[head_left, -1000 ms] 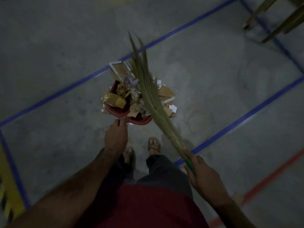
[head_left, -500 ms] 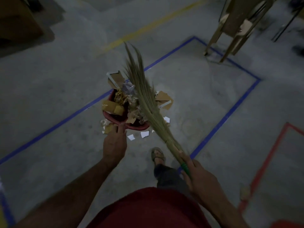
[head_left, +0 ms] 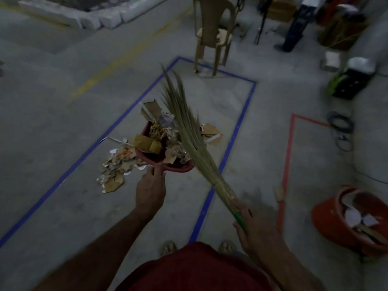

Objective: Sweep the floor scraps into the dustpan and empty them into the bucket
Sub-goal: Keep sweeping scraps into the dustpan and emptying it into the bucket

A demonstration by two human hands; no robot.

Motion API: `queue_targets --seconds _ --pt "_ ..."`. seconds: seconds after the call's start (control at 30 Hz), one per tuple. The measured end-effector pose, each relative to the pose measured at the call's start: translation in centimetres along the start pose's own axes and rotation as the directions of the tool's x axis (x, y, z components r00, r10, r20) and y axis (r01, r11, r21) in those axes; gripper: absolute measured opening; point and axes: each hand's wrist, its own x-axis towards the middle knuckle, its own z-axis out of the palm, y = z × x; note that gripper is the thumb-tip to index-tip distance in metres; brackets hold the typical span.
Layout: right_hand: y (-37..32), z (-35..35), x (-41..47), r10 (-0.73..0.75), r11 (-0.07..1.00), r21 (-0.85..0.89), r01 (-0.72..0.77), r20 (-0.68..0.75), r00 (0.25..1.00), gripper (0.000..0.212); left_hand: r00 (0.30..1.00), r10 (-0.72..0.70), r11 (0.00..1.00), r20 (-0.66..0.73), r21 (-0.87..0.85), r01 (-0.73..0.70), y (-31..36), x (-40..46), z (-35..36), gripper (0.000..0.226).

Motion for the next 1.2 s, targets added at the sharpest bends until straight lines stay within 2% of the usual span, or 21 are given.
queue_targets --seconds 0.1,0.3,0.37,0.57,0.63,0.83,0.9,1.03,1.2 --pt "2.5 -1.7 -3.6 0.103 0.993 -0.049 -0.105 -0.037 0.994 0.079 0.997 0.077 0.997 0.01 0.001 -0.077 4.5 -0.6 0.8 0.031" --pt "11.6 -5.6 -11.7 0.262 0.965 -0.016 -0.263 -0.059 0.963 0.074 0.974 0.228 0.973 0.008 -0.044 -0.228 16.9 -3.7 4.2 0.031" --pt "14.1 -6.5 -13.9 0.293 0.954 -0.041 -0.298 -0.096 0.951 0.074 0.971 0.236 0.97 0.039 -0.068 -0.233 20.3 -4.7 5.4 0.029" --pt "23.0 -10.5 -23.7 0.453 0.889 0.004 -0.457 -0.149 0.879 0.075 0.911 0.389 0.921 0.138 -0.095 -0.379 35.0 -9.2 10.3 0.03" --pt "25.4 -11.2 -26.7 0.508 0.86 0.052 -0.507 -0.161 0.846 0.075 0.882 0.444 0.896 0.156 -0.107 -0.432 39.0 -10.4 11.4 0.034" --pt "31.0 -11.9 -33.6 0.626 0.774 -0.014 -0.633 -0.13 0.769 0.072 0.772 0.598 0.801 0.213 -0.16 -0.577 49.5 -12.9 15.6 0.036" --pt "32.5 -12.5 -34.9 0.694 0.718 0.03 -0.695 -0.115 0.711 0.075 0.738 0.633 0.773 0.234 -0.157 -0.614 52.7 -13.6 17.3 0.035" --pt "36.2 -13.6 -36.8 0.747 0.664 0.178 -0.726 -0.122 0.653 0.073 0.663 0.688 0.72 0.295 -0.162 -0.675 59.2 -14.3 20.8 0.033" --pt "42.7 -14.6 -38.3 0.834 0.549 0.235 -0.802 -0.083 0.546 0.073 0.593 0.721 0.676 0.359 -0.177 -0.715 66.8 -14.3 25.5 0.035"
